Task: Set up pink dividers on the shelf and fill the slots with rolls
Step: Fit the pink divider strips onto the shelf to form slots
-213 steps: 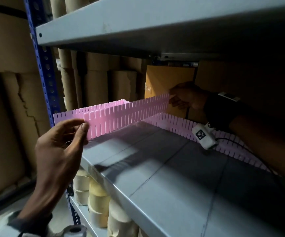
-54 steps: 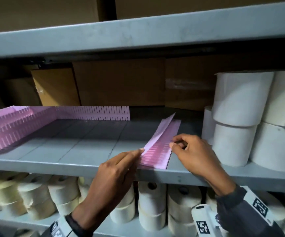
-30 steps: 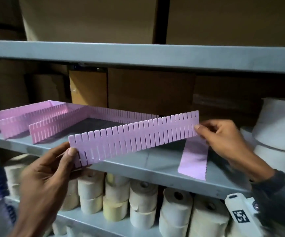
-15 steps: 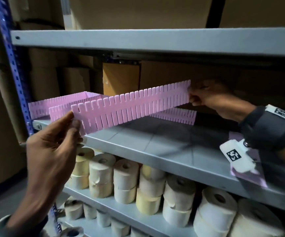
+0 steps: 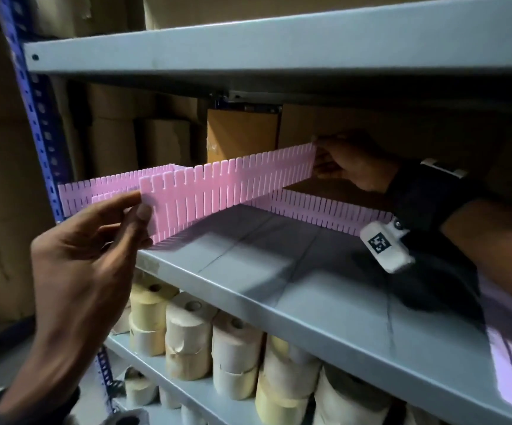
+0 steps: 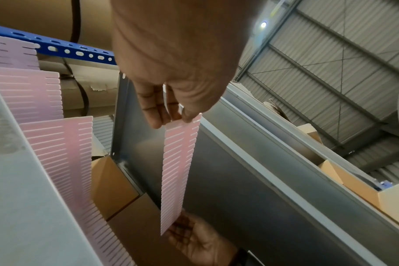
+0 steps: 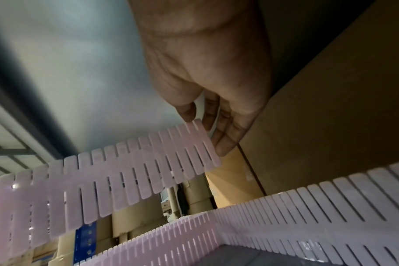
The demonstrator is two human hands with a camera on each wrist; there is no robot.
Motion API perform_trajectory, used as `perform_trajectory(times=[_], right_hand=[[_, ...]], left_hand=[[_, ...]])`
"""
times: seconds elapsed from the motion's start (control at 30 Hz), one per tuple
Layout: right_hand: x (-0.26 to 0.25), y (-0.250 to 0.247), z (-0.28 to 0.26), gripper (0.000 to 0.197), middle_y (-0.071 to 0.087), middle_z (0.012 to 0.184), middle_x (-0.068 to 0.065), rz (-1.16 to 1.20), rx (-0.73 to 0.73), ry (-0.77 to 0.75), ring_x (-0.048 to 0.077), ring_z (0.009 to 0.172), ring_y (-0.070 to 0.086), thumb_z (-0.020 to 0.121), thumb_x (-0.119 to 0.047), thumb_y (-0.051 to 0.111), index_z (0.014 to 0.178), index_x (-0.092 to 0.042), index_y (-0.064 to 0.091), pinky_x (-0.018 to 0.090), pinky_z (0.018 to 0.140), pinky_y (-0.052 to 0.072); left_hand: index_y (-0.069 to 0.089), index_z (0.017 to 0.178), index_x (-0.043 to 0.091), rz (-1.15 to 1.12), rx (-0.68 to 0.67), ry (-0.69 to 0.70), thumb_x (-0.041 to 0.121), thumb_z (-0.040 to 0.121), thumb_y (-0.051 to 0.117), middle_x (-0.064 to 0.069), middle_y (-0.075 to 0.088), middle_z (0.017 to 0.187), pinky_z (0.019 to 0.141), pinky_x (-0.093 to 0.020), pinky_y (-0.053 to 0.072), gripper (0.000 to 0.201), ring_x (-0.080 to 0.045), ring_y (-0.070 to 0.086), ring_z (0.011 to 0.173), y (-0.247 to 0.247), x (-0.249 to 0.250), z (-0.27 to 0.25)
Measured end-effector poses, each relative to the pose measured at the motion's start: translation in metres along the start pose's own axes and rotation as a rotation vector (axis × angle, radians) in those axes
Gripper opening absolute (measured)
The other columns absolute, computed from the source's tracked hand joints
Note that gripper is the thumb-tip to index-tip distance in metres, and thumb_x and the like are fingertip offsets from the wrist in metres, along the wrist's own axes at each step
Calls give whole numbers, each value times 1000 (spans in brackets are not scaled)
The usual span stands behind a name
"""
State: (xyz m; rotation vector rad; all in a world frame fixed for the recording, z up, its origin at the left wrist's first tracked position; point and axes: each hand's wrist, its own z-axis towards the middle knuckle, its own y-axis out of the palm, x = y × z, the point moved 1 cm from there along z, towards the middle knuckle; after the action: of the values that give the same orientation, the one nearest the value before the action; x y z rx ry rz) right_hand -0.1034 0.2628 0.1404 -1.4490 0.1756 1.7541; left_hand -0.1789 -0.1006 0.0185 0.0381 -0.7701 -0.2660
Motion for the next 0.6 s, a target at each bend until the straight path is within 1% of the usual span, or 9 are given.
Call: perform_trajectory(times=[0.1, 0.17, 0.23, 0.3, 0.37, 0.4, 0.5, 0.53, 0.6], right_hand=[[16, 7, 27, 21, 76, 91, 1, 2, -48, -21, 12, 79, 75, 98, -37, 57, 99, -19, 68, 23, 62, 58], [27, 12, 44, 25, 76, 87, 1, -30, -45, -48, 14, 77, 75, 99, -36, 57, 98, -15, 69, 22, 59, 58], [39, 16, 58, 25, 77, 84, 1, -54, -64, -57, 14, 77, 75, 99, -35, 56, 95, -14, 70, 22, 60, 57], [47, 22, 70, 24, 77, 84, 2, -39, -91, -60, 16, 79, 75, 99, -33, 58, 95, -12, 70, 23, 61, 58], [51, 27, 83, 24, 76, 82, 3, -15, -86, -45, 19, 80, 75, 97, -34, 61, 94, -11, 69, 27, 64, 60], [54, 30, 90, 24, 75, 81, 4, -12, -76, -29, 21, 81, 75, 96, -34, 63, 93, -11, 69, 30, 67, 61], [61, 38, 104, 23, 74, 93, 13, -14, -86, 1, 27, 88, 72, 97, -32, 62, 96, -9, 68, 42, 81, 61], [62, 39, 108, 23, 73, 94, 14, -9, -88, 4, 28, 89, 72, 97, -31, 62, 96, -9, 68, 42, 82, 61], [65, 40, 113, 23, 73, 88, 10, -7, -92, 8, 25, 85, 72, 96, -34, 63, 94, -11, 68, 38, 75, 61]], left_hand=[[75, 116, 39, 46, 23, 5, 59, 87, 74, 9, 79, 97, 61, -35, 65, 36, -15, 78, 79, 15, -1, 5], [76, 113, 39, 72, 18, 28, 54, 88, 75, 10, 79, 97, 65, -33, 65, 29, -15, 78, 80, 25, 0, 7], [76, 110, 39, 115, -7, 61, 42, 89, 74, 13, 79, 97, 68, -27, 64, 21, -12, 77, 79, 33, 0, 8], [74, 110, 36, 137, -30, 72, 32, 88, 73, 13, 79, 95, 70, -21, 62, 23, -11, 76, 79, 41, -2, 10], [73, 110, 32, 141, -26, 57, 27, 86, 72, 9, 79, 90, 71, -16, 60, 24, -12, 76, 78, 48, -5, 13], [73, 110, 31, 152, -18, 55, 27, 86, 72, 8, 78, 91, 70, -15, 59, 24, -12, 75, 78, 52, -6, 14], [73, 111, 29, 181, -7, 49, 27, 86, 71, 2, 77, 92, 71, -16, 60, 25, -12, 75, 77, 58, -12, 16], [72, 111, 28, 192, -3, 46, 27, 86, 71, 1, 77, 92, 71, -17, 60, 26, -13, 75, 77, 58, -15, 17], [73, 112, 27, 212, 2, 39, 27, 85, 71, 1, 77, 92, 72, -19, 61, 27, -13, 75, 77, 59, -19, 19]])
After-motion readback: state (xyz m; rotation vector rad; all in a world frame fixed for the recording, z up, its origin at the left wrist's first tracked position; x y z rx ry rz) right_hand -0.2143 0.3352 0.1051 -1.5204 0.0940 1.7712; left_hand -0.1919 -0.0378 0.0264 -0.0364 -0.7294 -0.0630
